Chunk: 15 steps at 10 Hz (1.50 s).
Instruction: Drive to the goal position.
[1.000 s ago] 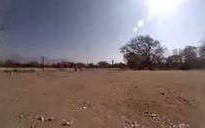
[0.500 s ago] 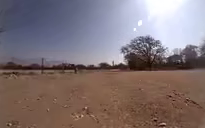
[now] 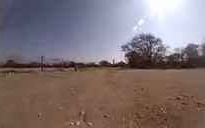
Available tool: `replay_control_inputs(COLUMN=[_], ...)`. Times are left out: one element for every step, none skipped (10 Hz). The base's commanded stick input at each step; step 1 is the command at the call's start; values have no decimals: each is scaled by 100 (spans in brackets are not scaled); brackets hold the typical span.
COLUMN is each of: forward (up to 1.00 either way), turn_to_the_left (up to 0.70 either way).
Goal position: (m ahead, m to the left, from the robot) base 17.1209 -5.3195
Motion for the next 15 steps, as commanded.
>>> replay_control_inputs(forward=[50, 50, 50, 50, 50, 50, 50, 50, 50, 50, 50, 50, 50, 50, 50], turn_to_the_left=[0, 0, 0, 0, 0, 0, 0, 0, 0, 0, 0, 0, 0, 0, 0])
